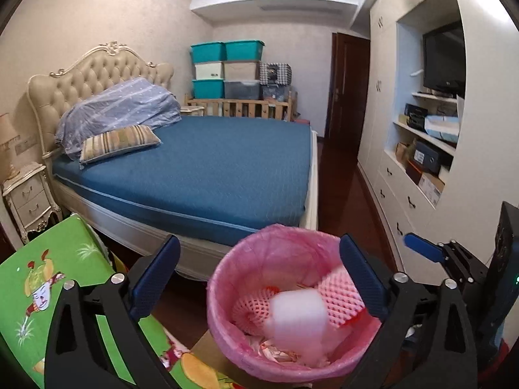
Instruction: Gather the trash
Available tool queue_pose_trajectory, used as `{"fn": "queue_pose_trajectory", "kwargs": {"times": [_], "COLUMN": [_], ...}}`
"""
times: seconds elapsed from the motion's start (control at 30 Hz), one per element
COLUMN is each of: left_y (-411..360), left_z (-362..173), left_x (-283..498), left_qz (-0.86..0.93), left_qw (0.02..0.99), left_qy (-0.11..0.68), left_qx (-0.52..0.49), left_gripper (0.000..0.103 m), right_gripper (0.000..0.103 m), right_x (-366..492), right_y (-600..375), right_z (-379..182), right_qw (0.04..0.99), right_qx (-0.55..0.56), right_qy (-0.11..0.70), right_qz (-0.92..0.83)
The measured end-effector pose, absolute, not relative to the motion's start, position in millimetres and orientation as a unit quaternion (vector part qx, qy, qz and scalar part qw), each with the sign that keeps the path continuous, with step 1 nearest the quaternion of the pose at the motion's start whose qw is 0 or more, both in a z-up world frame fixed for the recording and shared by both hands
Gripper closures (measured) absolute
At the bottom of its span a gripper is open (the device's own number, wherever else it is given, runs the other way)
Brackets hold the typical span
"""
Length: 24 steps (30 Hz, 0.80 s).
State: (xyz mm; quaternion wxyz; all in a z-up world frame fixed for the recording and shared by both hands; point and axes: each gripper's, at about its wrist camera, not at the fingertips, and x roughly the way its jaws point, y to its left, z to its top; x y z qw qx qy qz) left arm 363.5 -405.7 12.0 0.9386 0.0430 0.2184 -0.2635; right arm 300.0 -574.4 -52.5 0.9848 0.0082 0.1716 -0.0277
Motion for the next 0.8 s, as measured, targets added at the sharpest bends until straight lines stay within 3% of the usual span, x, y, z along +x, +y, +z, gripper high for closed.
{"fn": "queue_pose_trajectory", "kwargs": {"times": [0.13,0.37,0.47,0.8], "left_y": [-388,-352,-338,-298], "left_z": [22,58,67,31], "left_x": [348,287,255,202], "left_qz": [-0.243,-0.216,-0.218,-0.208], "left_qw": [0.948,0.967,0.968,0.963], "left_qy": [0.196,0.123,0.104,0.161], "left_qx": [0.057,0.063,0.070,0.054], "left_gripper": [0.009,0.006,0.006,0.006], "right_gripper": [0.026,0.008,0.007,0.005], "right_x": [268,194,166,120], "right_y": [-585,-572,-571,-532], "right_z": [-35,8,15,-16], "right_qw": [0.987,0.989,0.986,0.975], "right_qx": [0.020,0.007,0.023,0.031], "right_qy": [0.154,0.142,0.153,0.203], "right_qz": [-0.035,-0.050,-0.066,-0.080]}}
